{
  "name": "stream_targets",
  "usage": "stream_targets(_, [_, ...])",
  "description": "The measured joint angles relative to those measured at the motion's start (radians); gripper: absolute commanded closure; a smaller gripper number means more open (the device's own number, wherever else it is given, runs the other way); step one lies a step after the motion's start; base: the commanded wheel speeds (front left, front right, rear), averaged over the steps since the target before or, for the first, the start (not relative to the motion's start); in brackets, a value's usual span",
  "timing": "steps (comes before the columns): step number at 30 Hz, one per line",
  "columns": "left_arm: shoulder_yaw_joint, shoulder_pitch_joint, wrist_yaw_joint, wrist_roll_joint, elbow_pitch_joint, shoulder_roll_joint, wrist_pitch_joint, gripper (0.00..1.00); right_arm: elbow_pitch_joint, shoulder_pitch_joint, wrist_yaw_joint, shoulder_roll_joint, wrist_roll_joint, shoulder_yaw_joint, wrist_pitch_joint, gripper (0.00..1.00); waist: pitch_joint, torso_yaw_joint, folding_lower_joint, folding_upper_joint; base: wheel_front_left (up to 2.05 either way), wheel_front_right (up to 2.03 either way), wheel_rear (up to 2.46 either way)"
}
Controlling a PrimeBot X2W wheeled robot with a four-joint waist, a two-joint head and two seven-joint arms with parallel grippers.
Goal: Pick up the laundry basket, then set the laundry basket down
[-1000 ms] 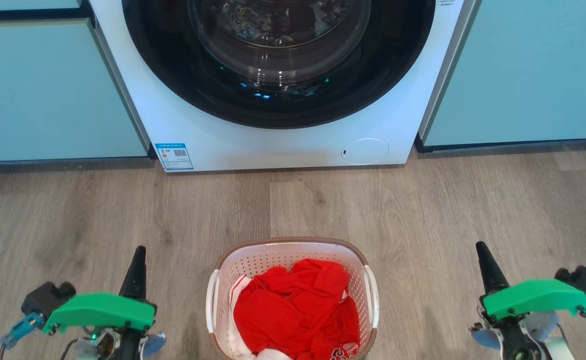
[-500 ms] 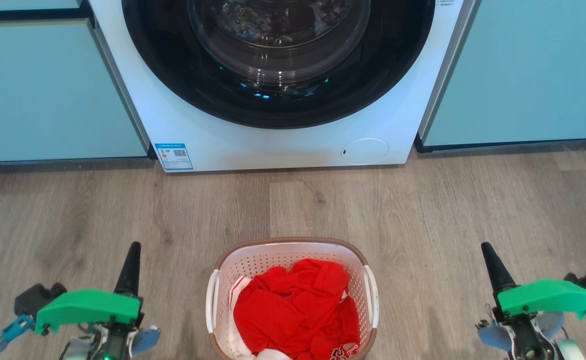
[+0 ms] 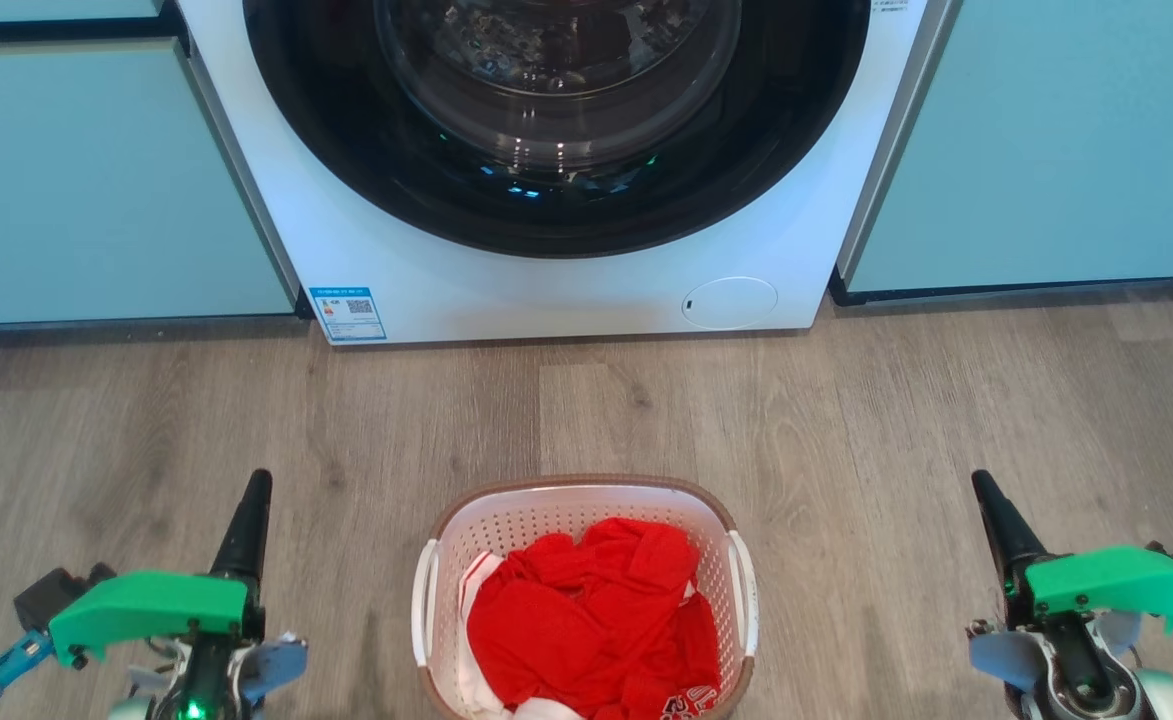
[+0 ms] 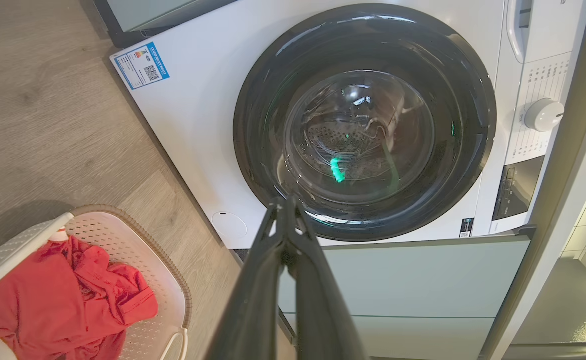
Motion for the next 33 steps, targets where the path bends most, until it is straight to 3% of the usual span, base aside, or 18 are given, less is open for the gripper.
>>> stream_targets(23, [0.043,-0.021,-0.027,-0.249,0.006,0.0,0.062,1.0,0.001,-0.005,0.0,0.0,0.23,-0.058,0.066,1.0,-0.001,-0.001,0.0,0.0001,0.0,0.0,0.0])
stream_targets(33, [0.051,-0.021,-0.027,-0.252,0.006,-0.001,0.069,1.0,0.002,-0.02,0.0,0.001,0.233,-0.061,0.069,1.0,-0.001,-0.001,0.0,0.0001,0.0,0.0,0.0])
